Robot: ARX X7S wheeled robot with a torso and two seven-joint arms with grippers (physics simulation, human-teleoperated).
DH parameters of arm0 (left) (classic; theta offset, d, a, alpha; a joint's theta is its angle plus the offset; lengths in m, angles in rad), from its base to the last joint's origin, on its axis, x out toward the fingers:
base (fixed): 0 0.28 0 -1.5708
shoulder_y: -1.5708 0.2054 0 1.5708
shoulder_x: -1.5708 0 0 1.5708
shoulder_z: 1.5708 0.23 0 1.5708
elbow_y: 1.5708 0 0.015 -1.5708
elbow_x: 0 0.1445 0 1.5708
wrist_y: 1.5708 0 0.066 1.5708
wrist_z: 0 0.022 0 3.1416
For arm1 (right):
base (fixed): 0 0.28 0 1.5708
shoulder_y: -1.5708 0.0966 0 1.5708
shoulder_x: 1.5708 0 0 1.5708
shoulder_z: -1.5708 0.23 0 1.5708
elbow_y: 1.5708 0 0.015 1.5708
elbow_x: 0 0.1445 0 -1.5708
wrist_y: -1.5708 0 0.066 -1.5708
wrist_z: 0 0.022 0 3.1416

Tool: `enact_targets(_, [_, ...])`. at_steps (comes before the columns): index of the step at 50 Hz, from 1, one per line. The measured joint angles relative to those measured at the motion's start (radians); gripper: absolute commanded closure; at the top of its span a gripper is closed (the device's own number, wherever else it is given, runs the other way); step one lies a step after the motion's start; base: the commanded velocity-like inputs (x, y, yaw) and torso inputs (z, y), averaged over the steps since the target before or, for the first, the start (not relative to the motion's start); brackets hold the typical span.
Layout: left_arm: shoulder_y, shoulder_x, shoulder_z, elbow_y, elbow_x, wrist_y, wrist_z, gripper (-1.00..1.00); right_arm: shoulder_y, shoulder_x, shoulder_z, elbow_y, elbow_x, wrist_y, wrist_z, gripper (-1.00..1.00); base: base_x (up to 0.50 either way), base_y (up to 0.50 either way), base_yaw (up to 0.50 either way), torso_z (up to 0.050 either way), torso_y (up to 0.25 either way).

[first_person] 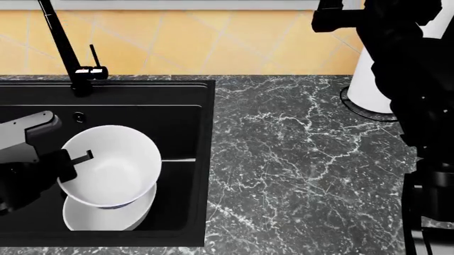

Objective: Stack the bowls in the sink.

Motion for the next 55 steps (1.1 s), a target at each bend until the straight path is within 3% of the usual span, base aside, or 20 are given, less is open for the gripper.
enact_targets(55, [0.131,0.037,0.011,-0.084,-0.004,0.046,0.046,1.00,-0.001,-0.002,-0.014,0.013,0.002,-0.010,0.004,-1.00,0.00,0.00,0.00,0.000,0.000])
